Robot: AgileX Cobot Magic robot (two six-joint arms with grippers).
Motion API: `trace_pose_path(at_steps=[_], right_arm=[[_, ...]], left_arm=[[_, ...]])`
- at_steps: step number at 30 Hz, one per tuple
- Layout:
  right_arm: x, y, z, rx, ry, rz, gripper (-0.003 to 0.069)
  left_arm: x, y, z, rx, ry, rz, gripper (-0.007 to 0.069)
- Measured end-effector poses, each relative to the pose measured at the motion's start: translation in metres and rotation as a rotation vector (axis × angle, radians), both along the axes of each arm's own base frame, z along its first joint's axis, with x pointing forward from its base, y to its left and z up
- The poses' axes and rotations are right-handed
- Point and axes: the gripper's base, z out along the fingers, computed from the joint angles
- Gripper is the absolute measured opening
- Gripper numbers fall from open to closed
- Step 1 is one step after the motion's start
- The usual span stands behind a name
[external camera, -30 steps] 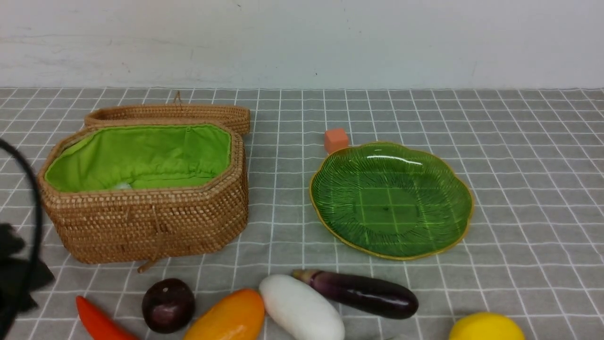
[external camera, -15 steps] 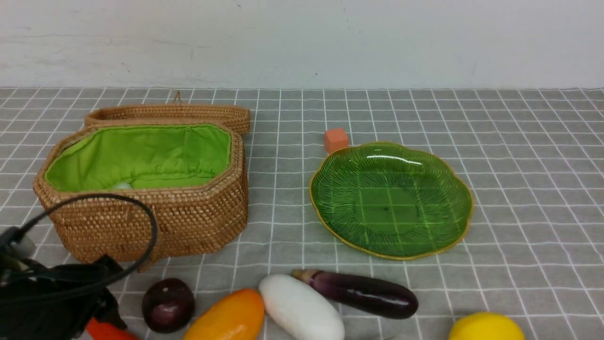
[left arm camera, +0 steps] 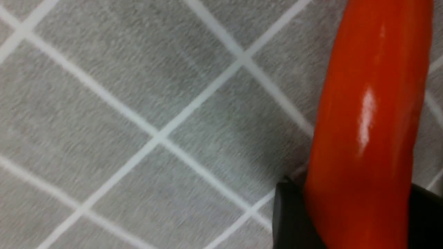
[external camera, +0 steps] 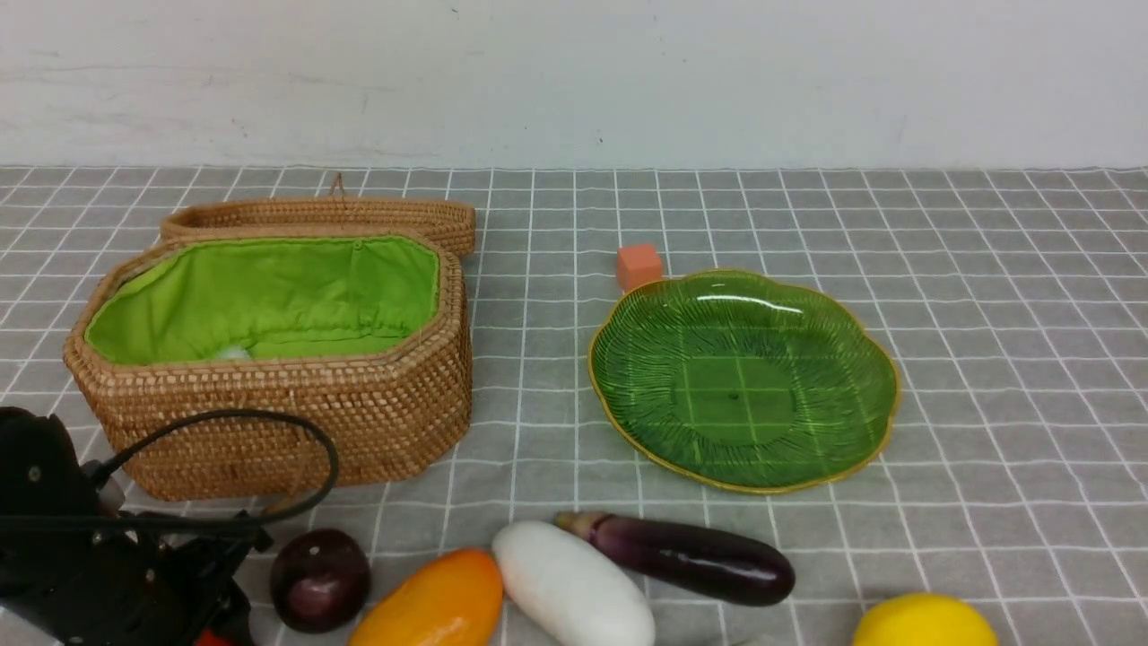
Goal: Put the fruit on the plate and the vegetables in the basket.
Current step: Use the left arm to grab a carrot and put it into the left basket
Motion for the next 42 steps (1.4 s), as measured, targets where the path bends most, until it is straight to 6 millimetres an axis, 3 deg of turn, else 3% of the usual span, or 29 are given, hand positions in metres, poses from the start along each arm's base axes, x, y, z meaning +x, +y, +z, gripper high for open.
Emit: trace_pose_path(at_steps=[5,9,15,19,21,22,26,27,28,31,33,34,37,39,42], right_arm=[[0.0,0.0,0.0,0.0,0.0,0.0,0.0241],[0.0,0.0,0.0,0.0,0.0,0.0,0.0241],[0.0,0.0,0.0,0.0,0.0,0.0,0.0241],[0.0,0.0,0.0,0.0,0.0,0.0,0.0241],[0.0,0.0,0.0,0.0,0.0,0.0,0.0241],[0.0,0.0,0.0,0.0,0.0,0.0,0.0241],[0.0,0.0,0.0,0.0,0.0,0.0,0.0241],[0.0,0.0,0.0,0.0,0.0,0.0,0.0241],[0.0,0.0,0.0,0.0,0.0,0.0,0.0241],[0.0,0.0,0.0,0.0,0.0,0.0,0.0241],[0.0,0.0,0.0,0.0,0.0,0.0,0.0241],[0.0,0.0,0.0,0.0,0.0,0.0,0.0241],[0.0,0.0,0.0,0.0,0.0,0.0,0.0241],[0.0,0.0,0.0,0.0,0.0,0.0,0.0241],[0.0,0.0,0.0,0.0,0.0,0.0,0.0241]], left_arm=[[-0.011,0.0,0.014,-0.007,0.017,-0.016,0.0354],[-0.019,0.0,0.044,-0.022,-0.048,-0.028,0.0354],[-0.004,-0.003,0.137,-0.059,-0.387,-0.032,0.0354],[0.028,-0.005,0.182,-0.094,-0.561,0.019,0.0354],[0.039,-0.006,0.187,-0.107,-0.574,0.042,0.0354],[0.058,-0.008,0.189,-0.127,-0.569,0.079,0.0354],[0.104,-0.012,0.176,-0.163,-0.501,0.16,0.0354],[0.106,-0.012,0.175,-0.165,-0.497,0.163,0.0354],[0.12,-0.014,0.168,-0.17,-0.462,0.181,0.0377],[0.138,-0.016,0.159,-0.172,-0.423,0.193,0.0454],[0.142,-0.017,0.157,-0.171,-0.41,0.191,0.0504],[0.145,-0.017,0.158,-0.162,-0.408,0.172,0.0567],[0.143,-0.017,0.16,-0.142,-0.414,0.125,0.061],[0.141,-0.017,0.163,-0.129,-0.417,0.095,0.0617],[0.121,-0.016,0.18,-0.065,-0.407,-0.069,0.0596]])
